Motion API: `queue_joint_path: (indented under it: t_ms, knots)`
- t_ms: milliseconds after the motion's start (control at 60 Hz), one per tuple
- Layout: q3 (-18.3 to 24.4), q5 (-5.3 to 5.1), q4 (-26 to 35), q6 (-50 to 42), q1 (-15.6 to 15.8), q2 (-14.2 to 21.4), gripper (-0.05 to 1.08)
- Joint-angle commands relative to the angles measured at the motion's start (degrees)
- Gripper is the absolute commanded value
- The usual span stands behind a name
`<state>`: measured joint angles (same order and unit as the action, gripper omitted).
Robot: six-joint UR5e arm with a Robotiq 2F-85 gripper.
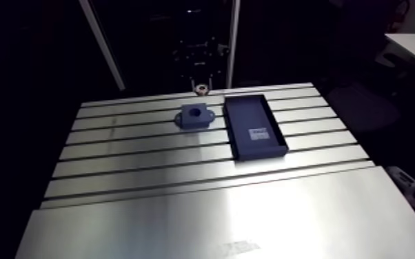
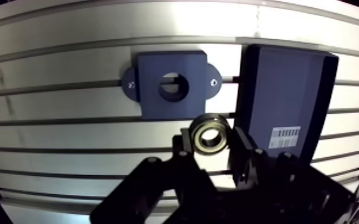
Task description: Pick up the bearing and press it into the housing until flush.
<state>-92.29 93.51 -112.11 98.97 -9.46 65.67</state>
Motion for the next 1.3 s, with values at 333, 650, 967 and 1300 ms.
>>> queue_joint_path:
  t_ms: [333,650,967,1300]
  knots:
    - [-0.11,0.07,-4.21,0.37,1.61,-2.65,0.74]
    - [-1.25,-0.13,-8.49,0.74,2.87,-4.06,0.74]
    - [-1.28,-0.04,-8.7,0.83,2.78,-4.99,0.74]
    - [-1.18,-0.04,-8.7,0.92,2.52,-5.78,0.74]
